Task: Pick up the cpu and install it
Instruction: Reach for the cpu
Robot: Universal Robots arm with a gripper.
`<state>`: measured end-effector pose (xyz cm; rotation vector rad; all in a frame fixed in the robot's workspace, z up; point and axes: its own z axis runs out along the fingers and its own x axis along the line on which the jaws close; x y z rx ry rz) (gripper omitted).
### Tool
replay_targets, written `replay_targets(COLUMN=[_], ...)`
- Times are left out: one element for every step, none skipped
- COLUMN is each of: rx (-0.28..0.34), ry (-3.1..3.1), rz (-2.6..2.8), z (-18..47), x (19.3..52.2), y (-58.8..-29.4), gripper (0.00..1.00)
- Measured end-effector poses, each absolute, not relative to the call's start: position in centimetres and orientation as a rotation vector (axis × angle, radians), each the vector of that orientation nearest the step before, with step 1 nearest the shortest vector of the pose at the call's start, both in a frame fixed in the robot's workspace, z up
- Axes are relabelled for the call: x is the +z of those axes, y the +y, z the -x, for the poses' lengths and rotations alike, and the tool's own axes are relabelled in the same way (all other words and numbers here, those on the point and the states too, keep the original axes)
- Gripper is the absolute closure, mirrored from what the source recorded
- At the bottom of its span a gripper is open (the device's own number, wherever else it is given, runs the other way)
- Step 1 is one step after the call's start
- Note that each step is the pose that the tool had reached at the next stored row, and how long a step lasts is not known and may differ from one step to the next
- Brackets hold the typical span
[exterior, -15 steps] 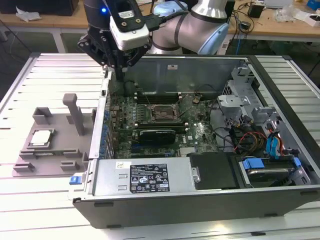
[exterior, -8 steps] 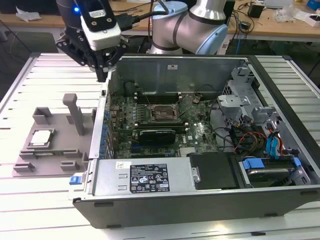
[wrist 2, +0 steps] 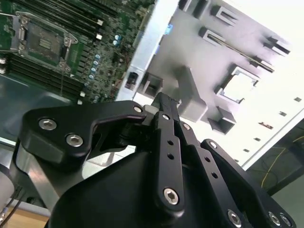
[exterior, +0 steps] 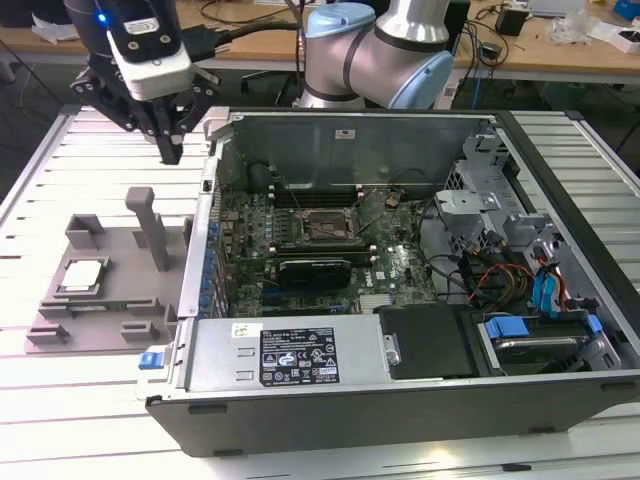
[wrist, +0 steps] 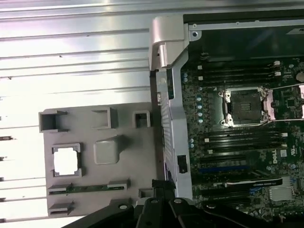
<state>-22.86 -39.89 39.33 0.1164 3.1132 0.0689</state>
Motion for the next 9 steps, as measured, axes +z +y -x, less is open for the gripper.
replay_targets(rx=[0.069,0.069,0.069,0.069,0.069,0.069,0.069,0.069,0.069], ry=[3.113,3.113,3.113,3.113,3.113,3.113,3.113,3.113,3.113], rz=[-0.117,-0.117,-0.117,-0.116,-0.116,-0.117,-0.117,-0.117,-0.117], z=[23.3,23.8,24.3,24.7,25.0,25.3,25.6,25.9,26.1], x=[39.3,39.3,39.3,39.3,39.3,39.3,39.3,39.3,39.3], y=[-39.9,-39.9,-39.9,-39.9,-39.9,-39.9,-39.9,-39.9,-39.9], gripper=[0.89,0.89,0.89,0.89,0.89,0.89,0.89,0.89,0.89])
